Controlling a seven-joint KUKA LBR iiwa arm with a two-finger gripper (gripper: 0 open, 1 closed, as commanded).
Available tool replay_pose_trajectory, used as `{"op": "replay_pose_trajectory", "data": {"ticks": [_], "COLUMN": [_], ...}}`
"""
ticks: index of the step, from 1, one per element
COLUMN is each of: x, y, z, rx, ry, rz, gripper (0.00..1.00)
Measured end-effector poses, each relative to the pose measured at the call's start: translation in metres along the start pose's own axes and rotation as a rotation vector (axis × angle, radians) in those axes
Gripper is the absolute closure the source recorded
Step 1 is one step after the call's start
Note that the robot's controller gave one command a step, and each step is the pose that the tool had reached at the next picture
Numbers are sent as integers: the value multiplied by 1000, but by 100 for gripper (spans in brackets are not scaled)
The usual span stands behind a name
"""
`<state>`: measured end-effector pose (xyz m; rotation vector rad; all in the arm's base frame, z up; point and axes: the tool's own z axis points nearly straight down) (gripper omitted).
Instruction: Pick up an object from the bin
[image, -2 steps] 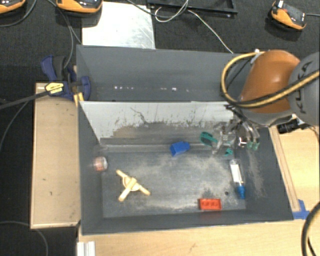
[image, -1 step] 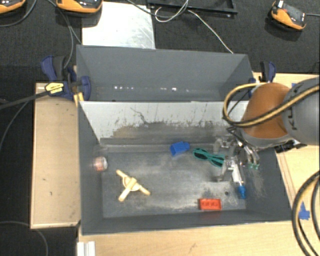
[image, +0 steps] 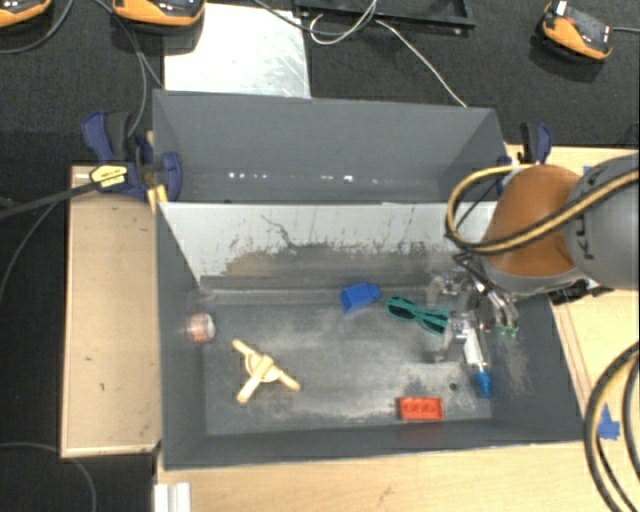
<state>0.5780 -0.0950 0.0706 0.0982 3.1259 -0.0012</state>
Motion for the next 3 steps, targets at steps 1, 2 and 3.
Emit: {"op": "replay_pose_trajectory", "data": {"ticks": [1,2,3], "x": [3,3,13], "y": [24,24,24], "z": [0,0,-88], "rx": [0,0,0], "ry": [2,2,3], "rz": [158,157,154], "gripper": [100,100,100]}}
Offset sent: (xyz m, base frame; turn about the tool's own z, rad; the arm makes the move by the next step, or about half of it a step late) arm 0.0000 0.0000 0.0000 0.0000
